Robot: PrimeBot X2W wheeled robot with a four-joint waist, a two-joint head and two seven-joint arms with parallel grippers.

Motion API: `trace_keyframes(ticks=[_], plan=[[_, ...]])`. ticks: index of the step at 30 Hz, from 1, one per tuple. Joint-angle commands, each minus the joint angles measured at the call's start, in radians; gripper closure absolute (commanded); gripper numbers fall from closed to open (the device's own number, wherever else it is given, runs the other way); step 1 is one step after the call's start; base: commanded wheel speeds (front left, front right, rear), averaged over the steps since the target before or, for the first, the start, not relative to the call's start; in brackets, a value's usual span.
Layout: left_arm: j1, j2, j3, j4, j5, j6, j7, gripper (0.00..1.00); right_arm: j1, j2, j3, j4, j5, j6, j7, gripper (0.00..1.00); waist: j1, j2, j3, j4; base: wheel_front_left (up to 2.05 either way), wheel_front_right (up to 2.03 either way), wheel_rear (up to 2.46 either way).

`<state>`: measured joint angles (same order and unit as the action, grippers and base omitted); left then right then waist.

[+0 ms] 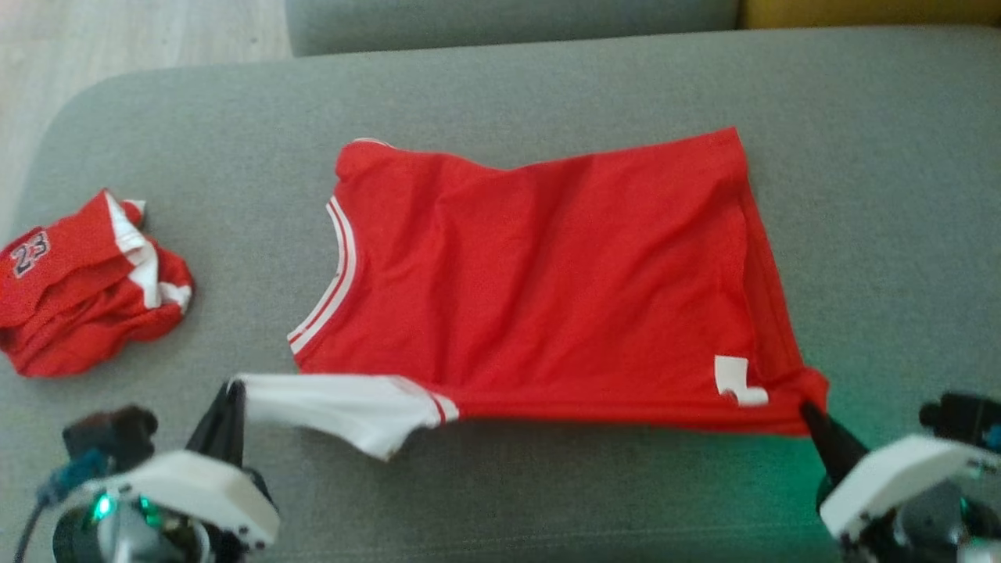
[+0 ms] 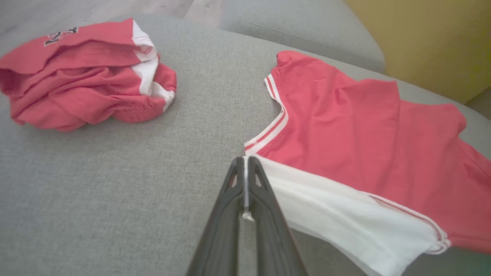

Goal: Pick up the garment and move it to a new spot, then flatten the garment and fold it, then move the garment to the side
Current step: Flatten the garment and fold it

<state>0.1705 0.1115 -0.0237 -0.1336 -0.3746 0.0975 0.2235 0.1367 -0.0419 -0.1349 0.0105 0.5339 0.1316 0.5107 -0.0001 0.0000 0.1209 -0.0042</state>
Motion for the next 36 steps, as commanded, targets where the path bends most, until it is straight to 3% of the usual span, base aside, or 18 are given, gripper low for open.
trace_keyframes(ticks=[1, 14, 15, 16, 17, 22, 30, 36], plan=[[-0.062, 0.021, 0.034, -0.021, -0.005, -0.003, 0.006, 1.00, -0.069, -0.011, 0.014, -0.032, -0.001, -0.001, 0.009, 1.00, 0.0001, 0.0000, 0.016, -0.012, 0.00, 0.00, 0.00], [-0.324, 0.064, 0.022, 0.197, -0.081, -0.079, 0.077, 1.00, -0.294, -0.011, 0.050, 0.076, -0.039, -0.001, 0.063, 1.00, 0.0001, 0.0000, 0.104, -0.043, 0.00, 0.00, 0.00], [-0.336, 0.066, 0.021, 0.214, -0.085, -0.082, 0.083, 1.00, -0.305, -0.011, 0.057, 0.079, -0.040, -0.001, 0.052, 0.82, 0.0001, 0.0000, 0.108, -0.044, 0.00, 0.00, 0.00], [-0.345, 0.064, 0.020, 0.227, -0.091, -0.086, 0.086, 0.62, -0.316, -0.012, 0.066, 0.079, -0.040, -0.001, 0.036, 0.00, 0.0001, 0.0000, 0.112, -0.045, 0.00, 0.00, 0.00], [-0.353, 0.061, 0.019, 0.237, -0.097, -0.089, 0.085, 0.00, -0.324, -0.016, 0.076, 0.078, -0.042, -0.001, 0.018, 0.00, 0.0001, 0.0000, 0.116, -0.045, 0.00, 0.00, 0.00], [-0.361, 0.062, 0.016, 0.257, -0.078, -0.087, 0.028, 0.00, -0.338, -0.054, 0.145, 0.043, -0.073, -0.001, -0.143, 0.00, 0.0001, 0.0000, 0.131, -0.043, 0.00, 0.00, 0.00], [-0.327, 0.034, 0.015, 0.190, 0.045, -0.040, -0.304, 0.00, -0.314, -0.133, 0.228, -0.029, -0.218, -0.001, -0.467, 0.00, 0.0001, 0.0000, 0.125, -0.036, 0.00, 0.00, 0.00], [-0.280, 0.021, -0.009, 0.155, 0.102, -0.020, -0.424, 0.00, -0.264, -0.141, 0.235, -0.055, -0.268, -0.001, -0.545, 0.00, 0.0001, 0.0000, 0.097, -0.036, 0.00, 0.00, 0.00]])
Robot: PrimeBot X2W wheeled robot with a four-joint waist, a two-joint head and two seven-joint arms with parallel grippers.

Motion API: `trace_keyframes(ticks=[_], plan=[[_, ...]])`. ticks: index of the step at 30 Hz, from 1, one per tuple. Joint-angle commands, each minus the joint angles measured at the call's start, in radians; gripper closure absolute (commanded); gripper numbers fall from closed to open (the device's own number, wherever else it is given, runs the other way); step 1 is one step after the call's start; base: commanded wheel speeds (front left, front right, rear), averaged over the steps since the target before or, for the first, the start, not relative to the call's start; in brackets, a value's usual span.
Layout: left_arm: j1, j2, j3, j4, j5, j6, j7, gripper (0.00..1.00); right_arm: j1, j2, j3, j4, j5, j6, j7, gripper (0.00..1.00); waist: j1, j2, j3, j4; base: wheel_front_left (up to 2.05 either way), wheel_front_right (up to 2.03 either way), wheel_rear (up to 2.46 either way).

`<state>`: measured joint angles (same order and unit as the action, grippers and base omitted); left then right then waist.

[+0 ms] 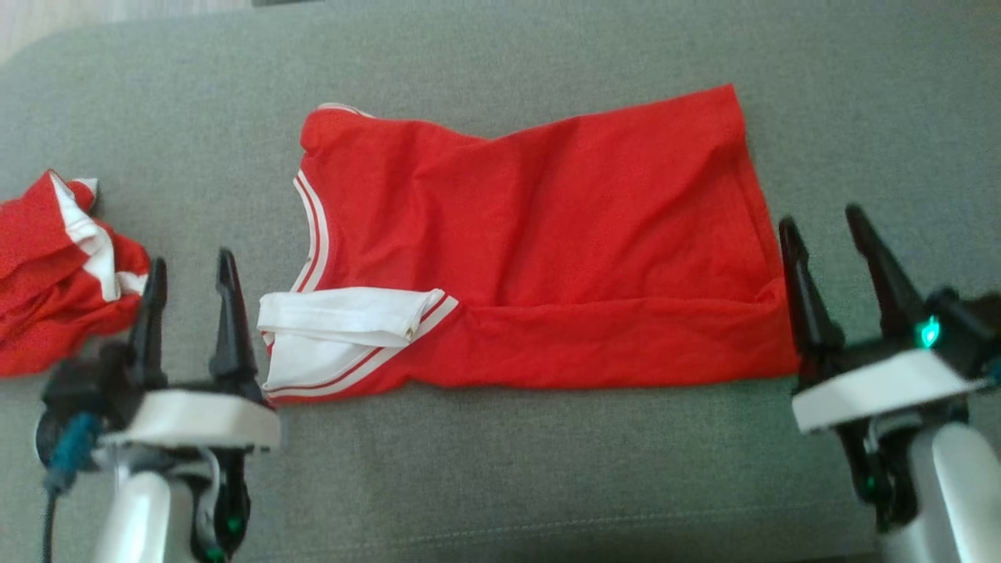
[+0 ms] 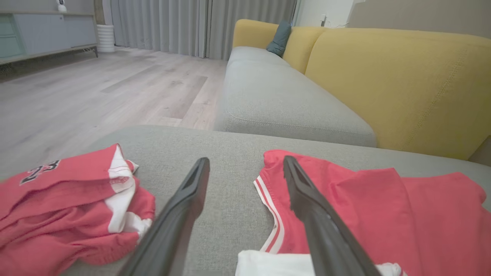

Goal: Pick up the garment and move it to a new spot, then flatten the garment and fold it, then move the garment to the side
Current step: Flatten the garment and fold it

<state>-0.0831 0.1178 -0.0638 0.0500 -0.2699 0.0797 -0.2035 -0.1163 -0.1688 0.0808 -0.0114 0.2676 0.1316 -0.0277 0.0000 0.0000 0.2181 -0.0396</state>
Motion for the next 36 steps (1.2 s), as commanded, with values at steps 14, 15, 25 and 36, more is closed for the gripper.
trace_keyframes(ticks=[14, 15, 25, 36], plan=[[0.112, 0.010, -0.020, -0.060, 0.062, 0.035, -0.022, 0.00, 0.114, 0.029, -0.004, -0.083, -0.011, -0.001, -0.012, 0.00, 0.0000, 0.0000, -0.050, -0.007, 0.00, 0.00, 0.00], [0.112, 0.010, -0.022, -0.060, 0.061, 0.035, -0.021, 0.00, 0.114, 0.029, -0.004, -0.084, -0.011, -0.001, -0.010, 0.00, 0.0000, 0.0000, -0.050, -0.006, 0.00, 0.00, 0.00], [0.094, 0.015, -0.047, -0.022, 0.044, 0.014, 0.009, 0.00, 0.105, 0.024, -0.002, -0.034, 0.008, -0.001, 0.028, 0.00, 0.0000, 0.0000, -0.030, -0.005, 0.00, 0.00, 0.00], [0.062, 0.007, -0.068, 0.137, -0.030, -0.035, 0.098, 0.00, 0.073, 0.020, -0.009, 0.090, 0.022, -0.001, 0.202, 0.00, 0.0000, 0.0000, 0.047, -0.008, 0.00, 0.00, 0.00]])
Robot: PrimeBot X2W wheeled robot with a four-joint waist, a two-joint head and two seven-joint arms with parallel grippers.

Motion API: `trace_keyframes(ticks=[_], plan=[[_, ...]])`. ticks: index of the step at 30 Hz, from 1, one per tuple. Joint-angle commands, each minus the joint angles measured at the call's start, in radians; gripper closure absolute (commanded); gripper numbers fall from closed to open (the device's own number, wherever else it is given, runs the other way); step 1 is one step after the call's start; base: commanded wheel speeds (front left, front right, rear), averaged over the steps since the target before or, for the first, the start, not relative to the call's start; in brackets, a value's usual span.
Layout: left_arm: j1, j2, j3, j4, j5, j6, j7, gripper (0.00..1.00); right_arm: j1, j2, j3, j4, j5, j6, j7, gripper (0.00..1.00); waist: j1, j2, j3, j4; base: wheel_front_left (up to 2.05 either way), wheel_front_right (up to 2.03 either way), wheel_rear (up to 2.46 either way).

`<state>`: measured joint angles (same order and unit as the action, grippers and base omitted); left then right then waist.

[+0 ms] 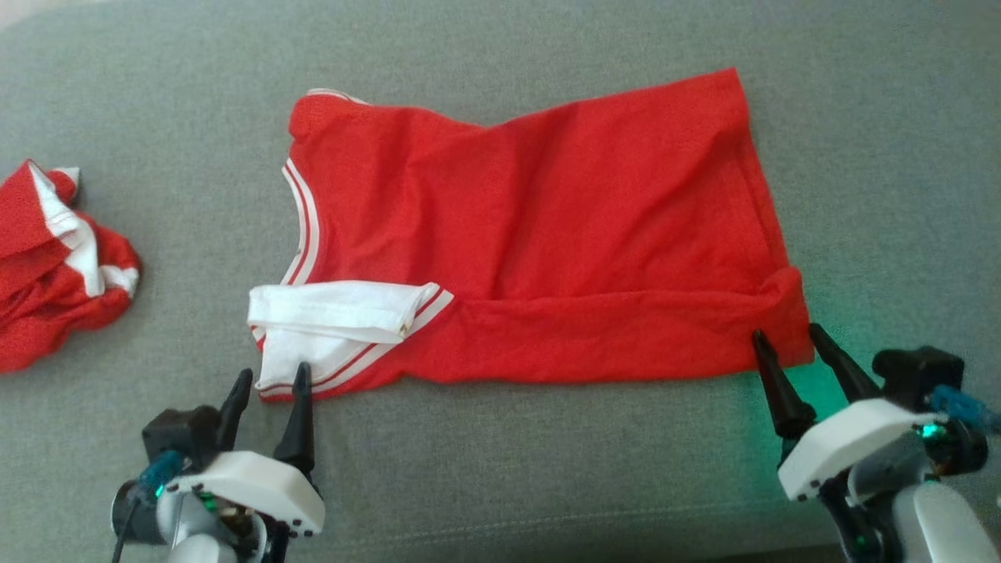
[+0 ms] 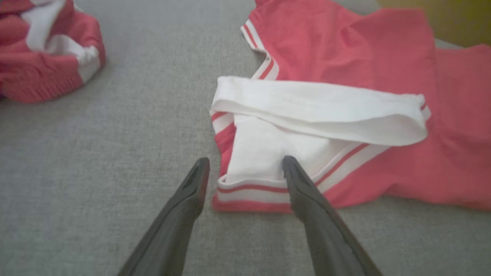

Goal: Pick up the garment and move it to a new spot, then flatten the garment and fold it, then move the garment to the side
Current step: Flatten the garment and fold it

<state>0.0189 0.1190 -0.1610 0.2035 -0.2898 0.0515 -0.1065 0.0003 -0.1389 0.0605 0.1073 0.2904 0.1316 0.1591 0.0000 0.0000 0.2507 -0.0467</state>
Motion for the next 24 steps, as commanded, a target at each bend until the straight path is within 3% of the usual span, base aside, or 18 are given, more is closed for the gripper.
trace_keyframes(ticks=[1, 12, 13, 14, 15, 16, 17, 24], plan=[[-0.046, 0.006, 0.030, -0.006, -0.015, -0.010, 0.007, 0.00, -0.048, -0.008, 0.004, -0.022, -0.006, -0.001, 0.036, 0.00, 0.0000, 0.0000, 0.021, -0.001, 0.00, 0.00, 0.00], [-0.088, 0.010, 0.032, 0.058, -0.072, -0.033, 0.089, 0.00, -0.073, 0.027, -0.057, -0.010, -0.026, -0.001, 0.209, 0.00, 0.0000, 0.0000, 0.065, 0.005, 0.00, 0.00, 0.00], [-0.089, 0.010, 0.031, 0.061, -0.078, -0.037, 0.098, 0.12, -0.075, 0.030, -0.061, -0.011, -0.024, -0.001, 0.221, 0.00, 0.0000, 0.0000, 0.067, 0.005, 0.00, 0.00, 0.00], [-0.090, 0.011, 0.029, 0.063, -0.084, -0.042, 0.106, 0.62, -0.076, 0.032, -0.065, -0.011, -0.023, -0.001, 0.234, 0.00, 0.0000, 0.0000, 0.069, 0.006, 0.00, 0.00, 0.00], [-0.092, 0.012, 0.028, 0.063, -0.086, -0.044, 0.110, 1.00, -0.078, 0.034, -0.069, -0.014, -0.021, -0.001, 0.240, 0.17, 0.0000, 0.0000, 0.071, 0.008, 0.00, 0.00, 0.00], [-0.093, 0.014, 0.027, 0.062, -0.086, -0.046, 0.111, 1.00, -0.080, 0.037, -0.073, -0.016, -0.018, -0.001, 0.244, 0.67, 0.0000, 0.0000, 0.073, 0.009, 0.00, 0.00, 0.00], [-0.094, 0.016, 0.026, 0.061, -0.087, -0.047, 0.111, 1.00, -0.081, 0.040, -0.078, -0.017, -0.014, -0.001, 0.248, 1.00, 0.0000, 0.0000, 0.074, 0.010, 0.00, 0.00, 0.00], [-0.084, 0.026, 0.029, 0.011, -0.074, -0.030, 0.072, 1.00, -0.057, 0.053, -0.102, -0.050, 0.013, -0.001, 0.257, 1.00, 0.0000, 0.0000, 0.066, 0.025, 0.00, 0.00, 0.00]])
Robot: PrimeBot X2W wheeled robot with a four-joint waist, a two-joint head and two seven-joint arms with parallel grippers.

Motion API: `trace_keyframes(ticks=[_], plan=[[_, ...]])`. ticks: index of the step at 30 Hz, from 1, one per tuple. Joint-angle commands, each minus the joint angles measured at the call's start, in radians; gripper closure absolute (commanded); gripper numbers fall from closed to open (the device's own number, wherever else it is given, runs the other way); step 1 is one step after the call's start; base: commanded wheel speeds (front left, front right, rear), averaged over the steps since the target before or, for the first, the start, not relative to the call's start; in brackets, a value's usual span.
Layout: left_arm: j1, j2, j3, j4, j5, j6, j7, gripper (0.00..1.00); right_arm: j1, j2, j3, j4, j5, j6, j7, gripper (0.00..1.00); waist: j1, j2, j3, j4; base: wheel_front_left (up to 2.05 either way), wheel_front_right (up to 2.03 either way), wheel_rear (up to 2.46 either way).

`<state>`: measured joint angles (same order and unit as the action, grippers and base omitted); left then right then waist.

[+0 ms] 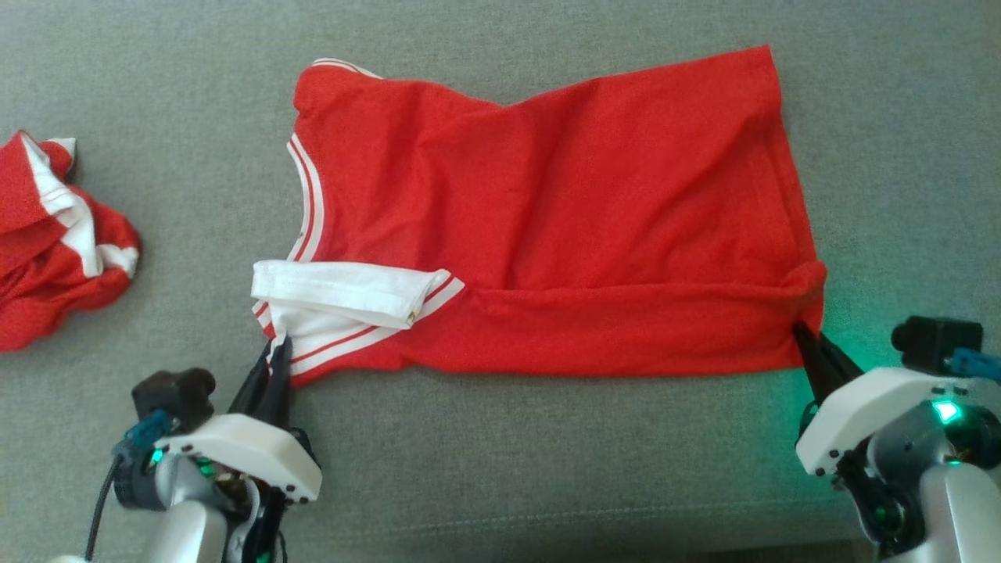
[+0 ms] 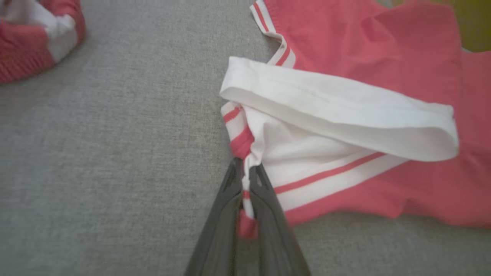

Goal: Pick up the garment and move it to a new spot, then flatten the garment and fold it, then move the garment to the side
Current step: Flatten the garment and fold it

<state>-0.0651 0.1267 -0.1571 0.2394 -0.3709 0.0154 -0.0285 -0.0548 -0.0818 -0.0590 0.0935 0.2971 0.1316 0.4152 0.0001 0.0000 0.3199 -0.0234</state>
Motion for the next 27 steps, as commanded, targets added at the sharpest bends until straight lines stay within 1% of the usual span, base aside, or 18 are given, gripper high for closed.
trace_keyframes(ticks=[1, 4, 11, 15, 18, 19, 20, 21, 23, 24, 25, 26, 27], plan=[[0.007, 0.020, 0.029, -0.040, 0.009, 0.012, -0.011, 1.00, 0.007, -0.002, 0.011, -0.045, 0.012, -0.001, 0.001, 1.00, -0.0001, 0.0000, -0.008, 0.003, 0.00, 0.00, 0.00], [0.042, 0.025, 0.037, -0.095, 0.009, 0.030, -0.006, 1.00, 0.045, 0.004, -0.005, -0.077, 0.022, -0.001, 0.007, 1.00, -0.0001, 0.0000, -0.029, 0.008, 0.00, 0.00, 0.00], [0.154, 0.039, 0.052, -0.217, -0.002, 0.074, 0.055, 1.00, 0.150, 0.021, -0.046, -0.145, 0.032, -0.001, 0.040, 1.00, -0.0001, 0.0000, -0.087, 0.012, 0.00, 0.00, 0.00], [0.208, 0.041, 0.055, -0.258, -0.007, 0.096, 0.090, 1.00, 0.186, 0.026, -0.059, -0.153, 0.035, -0.001, 0.048, 1.00, -0.0001, 0.0000, -0.110, 0.013, 0.00, 0.00, 0.00], [0.225, 0.039, 0.044, -0.266, -0.007, 0.103, 0.112, 1.00, 0.192, 0.028, -0.059, -0.151, 0.036, -0.001, 0.042, 1.00, -0.0001, 0.0000, -0.117, 0.014, 0.00, 0.00, 0.00], [0.225, 0.036, 0.041, -0.262, -0.011, 0.103, 0.119, 0.89, 0.193, 0.029, -0.057, -0.150, 0.035, -0.001, 0.040, 0.52, -0.0001, 0.0000, -0.119, 0.015, 0.00, 0.00, 0.00], [0.223, 0.033, 0.039, -0.257, -0.014, 0.104, 0.122, 0.21, 0.191, 0.029, -0.054, -0.151, 0.035, -0.001, 0.034, 0.00, -0.0001, 0.0000, -0.121, 0.016, 0.00, 0.00, 0.00], [0.219, 0.033, 0.038, -0.251, -0.012, 0.104, 0.119, 0.00, 0.189, 0.029, -0.049, -0.155, 0.035, -0.001, 0.026, 0.00, -0.0001, 0.0000, -0.122, 0.016, 0.00, 0.00, 0.00], [0.207, 0.032, 0.040, -0.241, -0.007, 0.107, 0.097, 0.00, 0.176, 0.030, -0.036, -0.173, 0.035, -0.001, -0.008, 0.00, -0.0001, 0.0000, -0.125, 0.015, 0.00, 0.00, 0.00], [0.207, 0.032, 0.040, -0.241, -0.007, 0.107, 0.097, 0.00, 0.176, 0.030, -0.036, -0.173, 0.035, -0.001, -0.008, 0.00, -0.0001, 0.0000, -0.125, 0.015, 0.00, 0.00, 0.00], [0.203, 0.033, 0.041, -0.235, 0.000, 0.111, 0.086, 0.00, 0.168, 0.030, -0.028, -0.185, 0.030, -0.001, -0.031, 0.00, -0.0001, 0.0000, -0.126, 0.013, 0.00, 0.00, 0.00], [0.192, 0.034, 0.046, -0.239, 0.019, 0.123, 0.049, 0.00, 0.150, 0.025, -0.011, -0.212, 0.013, -0.001, -0.085, 0.00, -0.0001, 0.0000, -0.129, 0.007, 0.00, 0.00, 0.00], [0.187, 0.036, 0.046, -0.243, 0.031, 0.129, 0.031, 0.00, 0.140, 0.020, -0.004, -0.224, 0.003, -0.001, -0.112, 0.00, -0.0001, 0.0000, -0.131, 0.004, 0.00, 0.00, 0.00]])
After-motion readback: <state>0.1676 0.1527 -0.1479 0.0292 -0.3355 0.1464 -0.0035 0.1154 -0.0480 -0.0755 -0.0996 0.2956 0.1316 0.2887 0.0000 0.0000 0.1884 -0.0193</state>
